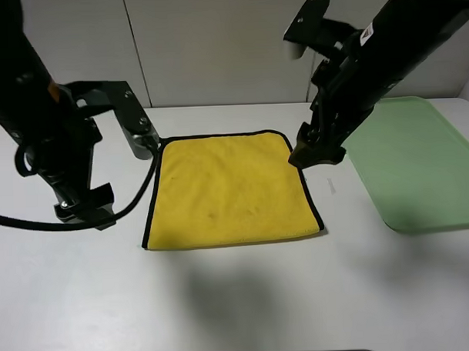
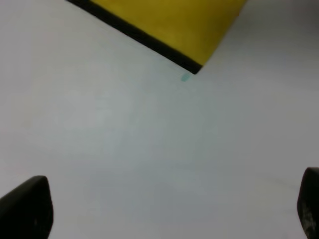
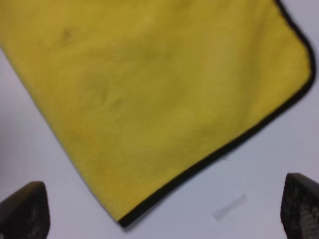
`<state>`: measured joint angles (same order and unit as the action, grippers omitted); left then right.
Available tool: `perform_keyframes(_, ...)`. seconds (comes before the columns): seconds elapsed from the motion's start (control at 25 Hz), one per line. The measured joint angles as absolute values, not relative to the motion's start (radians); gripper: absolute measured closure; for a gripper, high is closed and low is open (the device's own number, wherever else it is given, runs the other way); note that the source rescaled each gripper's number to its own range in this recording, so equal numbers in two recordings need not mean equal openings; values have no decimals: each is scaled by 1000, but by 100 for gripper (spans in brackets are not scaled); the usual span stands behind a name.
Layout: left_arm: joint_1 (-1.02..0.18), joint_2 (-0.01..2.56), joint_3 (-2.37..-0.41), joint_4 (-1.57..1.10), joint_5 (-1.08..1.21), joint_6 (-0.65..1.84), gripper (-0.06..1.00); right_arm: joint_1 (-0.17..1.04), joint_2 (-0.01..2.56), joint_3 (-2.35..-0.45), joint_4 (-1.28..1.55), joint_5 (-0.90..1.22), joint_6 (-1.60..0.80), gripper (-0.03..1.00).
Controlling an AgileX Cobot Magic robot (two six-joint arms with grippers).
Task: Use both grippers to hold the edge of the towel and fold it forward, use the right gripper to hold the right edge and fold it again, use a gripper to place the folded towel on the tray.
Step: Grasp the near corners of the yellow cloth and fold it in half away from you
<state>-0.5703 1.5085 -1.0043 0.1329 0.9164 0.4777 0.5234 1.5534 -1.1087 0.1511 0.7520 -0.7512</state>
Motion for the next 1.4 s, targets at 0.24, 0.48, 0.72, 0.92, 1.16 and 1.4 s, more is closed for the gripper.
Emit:
perform_keyframes(0.24,-572,1582,-991,128,888,531,-3,523,1601,-1103,131,760,-810,-3)
perform_keyframes(0.48,-572,1586,-974,114,836,622,-2,523,1637,-1045,55,757,-955,-3)
perform_keyframes(0.72,-572,1586,-946,113,756,743,-2,523,1648,-976,14,720,-1111,-3)
perform_keyframes(0.92,-572,1602,-923,112,703,841,-2,523,1650,-963,6,692,-1207,-3)
perform_keyframes(1.16,-572,1651,-917,90,693,868,-2,523,1694,-963,0,685,-1229,-3)
perform_keyframes(1.4,-572,1692,-917,89,677,921,-2,523,1756,-963,0,675,-1250,-3)
